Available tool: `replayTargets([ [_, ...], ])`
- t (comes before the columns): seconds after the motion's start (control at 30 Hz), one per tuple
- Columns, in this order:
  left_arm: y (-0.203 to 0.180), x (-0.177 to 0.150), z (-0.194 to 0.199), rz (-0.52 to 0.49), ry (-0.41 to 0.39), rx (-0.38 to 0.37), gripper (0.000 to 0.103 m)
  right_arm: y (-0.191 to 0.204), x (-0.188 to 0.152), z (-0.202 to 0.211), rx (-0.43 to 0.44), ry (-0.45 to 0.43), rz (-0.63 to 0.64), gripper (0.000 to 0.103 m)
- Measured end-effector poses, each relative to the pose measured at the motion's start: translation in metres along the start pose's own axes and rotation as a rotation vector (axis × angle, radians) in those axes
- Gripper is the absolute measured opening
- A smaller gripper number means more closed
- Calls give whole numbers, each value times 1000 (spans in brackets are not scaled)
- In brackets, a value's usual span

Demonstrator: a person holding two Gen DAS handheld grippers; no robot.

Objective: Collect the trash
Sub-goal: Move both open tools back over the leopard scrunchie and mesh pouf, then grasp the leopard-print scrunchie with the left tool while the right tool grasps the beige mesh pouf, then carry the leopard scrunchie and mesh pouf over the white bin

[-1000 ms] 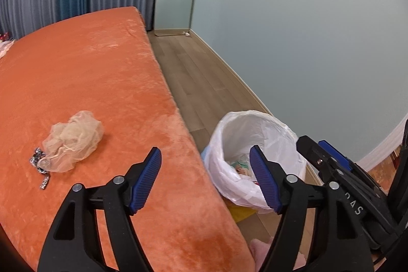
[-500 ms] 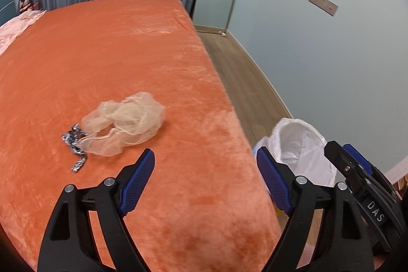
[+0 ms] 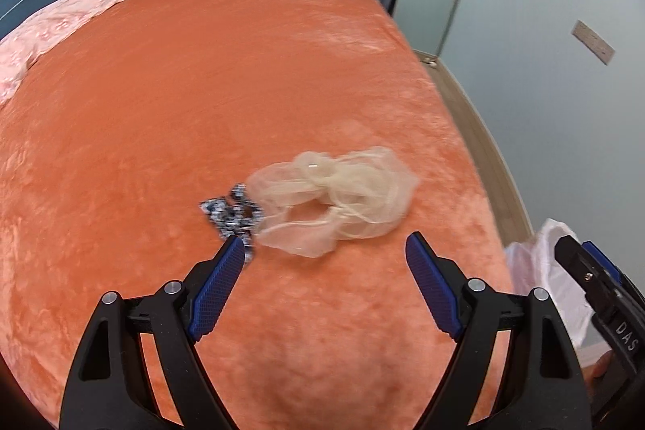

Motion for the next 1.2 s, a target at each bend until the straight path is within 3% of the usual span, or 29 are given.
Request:
replayTargets([
  [0.17, 51, -4, -33, 42, 38, 66, 79, 27, -12, -48, 59, 60, -24, 67],
  [0.5, 100, -12, -110, 148, 140, 62, 74, 64, -33, -157, 72, 153, -52, 67],
  [0.6, 102, -19, -125, 171, 173, 39, 60, 70, -44, -181, 83, 198, -75, 58],
  [0.67, 102, -23, -131, 176, 185, 24, 46, 73, -50, -190, 97, 227, -89, 40],
  [0.7, 103, -24, -133, 173, 185, 28, 44, 75, -54, -193, 106, 241, -93, 34],
  [0.73, 103, -24, -134, 165, 180, 34, 38, 77, -57, -195, 113, 254, -93, 23],
  [0.77, 102, -24, -135, 159, 173, 33, 33, 79, -59, -196, 118, 260, -92, 19],
  [0.8, 100, -23, -134, 155, 170, 25, 22, 80, -60, -194, 123, 259, -88, 11],
  [0.83, 99, -22, -134, 153, 174, 14, 21, 81, -60, -192, 129, 254, -83, 7],
  [1.0, 86, -9, -116, 125, 135, 3, 16, 81, -39, -156, 167, 181, -67, 5],
  [1.2, 31, 27, -67, 68, 54, -68, 16, 64, 15, -92, 172, 34, -43, 5],
])
Point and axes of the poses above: each gripper's, at about its wrist camera, not at the fingertips, and z roughly against the way its jaws point, y to its left, x to its top, the point moved 7 cm from there along -z, roughly the way its jaws point, and after that the axes turned 8 degrees about -y, right-handed, at the moved point
